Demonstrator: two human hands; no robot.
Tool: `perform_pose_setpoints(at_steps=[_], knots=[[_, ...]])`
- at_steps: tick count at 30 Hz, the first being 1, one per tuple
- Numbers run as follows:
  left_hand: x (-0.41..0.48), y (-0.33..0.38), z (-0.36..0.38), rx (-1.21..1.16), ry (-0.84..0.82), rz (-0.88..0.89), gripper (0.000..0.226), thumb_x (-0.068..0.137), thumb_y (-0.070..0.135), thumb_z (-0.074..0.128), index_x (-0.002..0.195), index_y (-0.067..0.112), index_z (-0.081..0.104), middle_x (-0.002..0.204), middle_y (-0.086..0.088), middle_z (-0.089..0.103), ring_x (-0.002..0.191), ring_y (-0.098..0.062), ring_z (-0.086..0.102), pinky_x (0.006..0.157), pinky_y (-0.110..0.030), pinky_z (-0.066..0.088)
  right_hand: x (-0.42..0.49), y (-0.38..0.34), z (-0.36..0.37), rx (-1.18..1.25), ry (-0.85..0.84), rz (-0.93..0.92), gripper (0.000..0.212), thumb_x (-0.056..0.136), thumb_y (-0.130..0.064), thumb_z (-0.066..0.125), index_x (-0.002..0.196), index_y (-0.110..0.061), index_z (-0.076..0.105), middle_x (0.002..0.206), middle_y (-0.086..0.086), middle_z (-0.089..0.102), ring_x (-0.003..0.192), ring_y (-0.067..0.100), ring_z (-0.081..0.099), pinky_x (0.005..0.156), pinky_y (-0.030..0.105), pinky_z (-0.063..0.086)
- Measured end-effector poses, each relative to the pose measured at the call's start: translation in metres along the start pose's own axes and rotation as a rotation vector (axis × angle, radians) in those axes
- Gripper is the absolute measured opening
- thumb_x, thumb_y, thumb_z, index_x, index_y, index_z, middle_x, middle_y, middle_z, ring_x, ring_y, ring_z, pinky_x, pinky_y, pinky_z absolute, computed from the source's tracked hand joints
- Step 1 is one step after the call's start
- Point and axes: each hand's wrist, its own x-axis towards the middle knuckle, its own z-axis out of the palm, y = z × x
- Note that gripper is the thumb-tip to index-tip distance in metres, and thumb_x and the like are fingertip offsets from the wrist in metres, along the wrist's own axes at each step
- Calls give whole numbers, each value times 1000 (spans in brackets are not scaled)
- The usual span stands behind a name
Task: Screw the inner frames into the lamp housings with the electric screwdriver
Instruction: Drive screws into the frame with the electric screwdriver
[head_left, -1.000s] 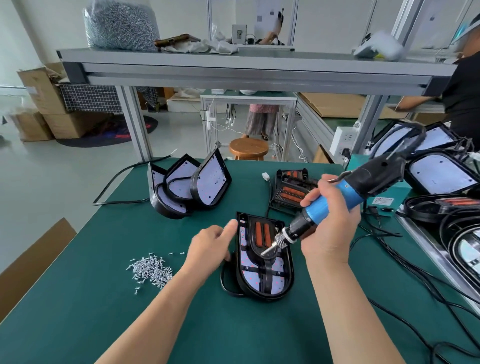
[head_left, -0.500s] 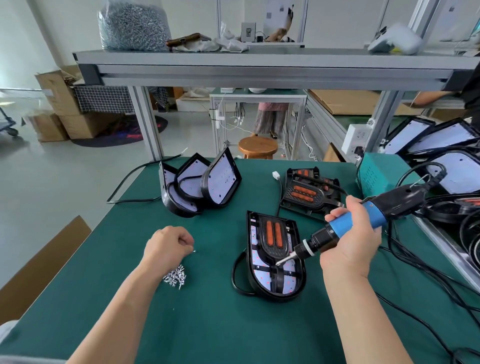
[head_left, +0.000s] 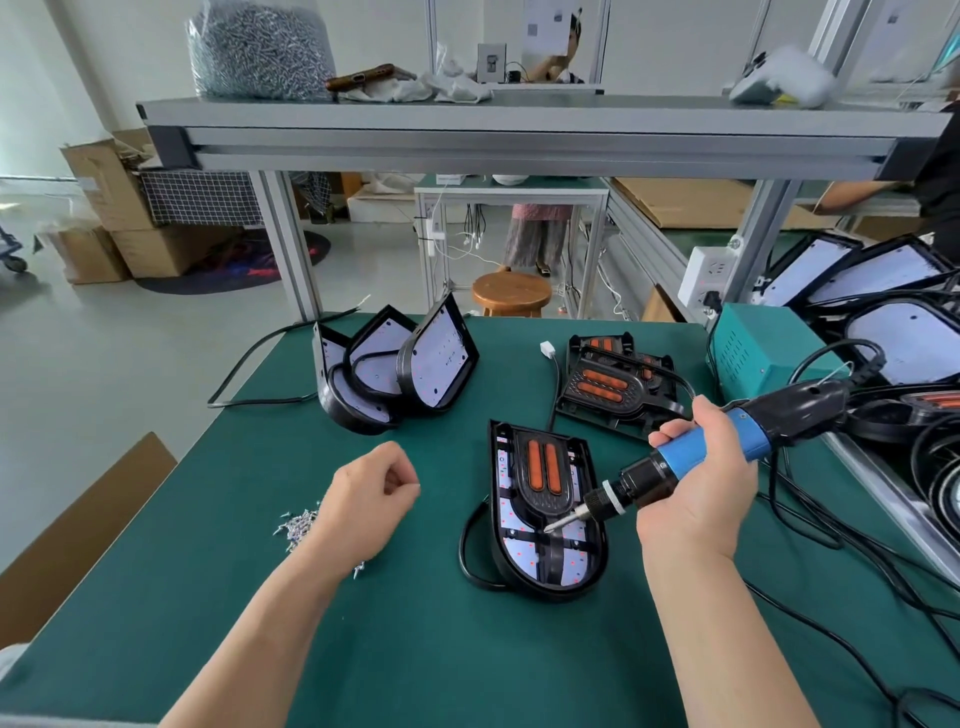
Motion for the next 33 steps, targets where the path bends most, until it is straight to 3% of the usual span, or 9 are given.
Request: perform_pose_setpoints(at_steps=[4,7,11,16,22,28,33], knots=[[-20,36,12,-477,-107,0,22,81,-1,78,87,15,63,72,1,72,66,-8,58,69,-21,49,-2,-5,3,24,8,29,14,90,-25,70,96,-23,58,65,-5,60,61,13,60,58,18,50],[-33,53,20,-632,-156,58,30,80,-7,77,96,15,66,79,-2,74,72,-12,59,75,-23,50,-4,-11,6,60,9,38,16,88,-26,71,98,-24,58,66,-5,60,61,13,61,60,20,51],[-44,65,30,-694,-216,88,32,78,-6,78,93,21,70,79,-1,73,76,-14,61,80,-29,51,-4,-21,8,114,20,37,17,89,-24,71,98,-22,57,63,-6,60,58,11,61,58,19,51],[-49,73,37,-719,-236,92,42,81,-9,76,89,32,71,80,-1,73,76,-13,60,78,-24,52,-6,-23,5,139,31,55,17,89,-23,71,99,-21,57,62,-6,61,57,11,62,57,18,52],[-49,75,38,-729,-255,99,39,81,-6,76,90,32,71,80,1,72,74,-11,60,75,-20,52,-6,-21,6,136,37,70,17,89,-22,71,98,-21,57,62,-5,61,56,11,61,56,19,51],[-51,78,42,-752,-251,84,29,70,10,76,90,31,71,80,1,72,74,-12,59,75,-20,51,-6,-19,5,118,26,63,21,89,-25,71,101,-21,55,65,-5,61,60,11,62,59,20,50],[-53,76,48,-823,-222,41,30,71,6,78,88,30,73,79,1,73,74,-11,62,74,-20,53,-5,-20,4,122,29,66,22,89,-24,71,103,-21,55,65,-6,61,59,11,62,58,19,51]])
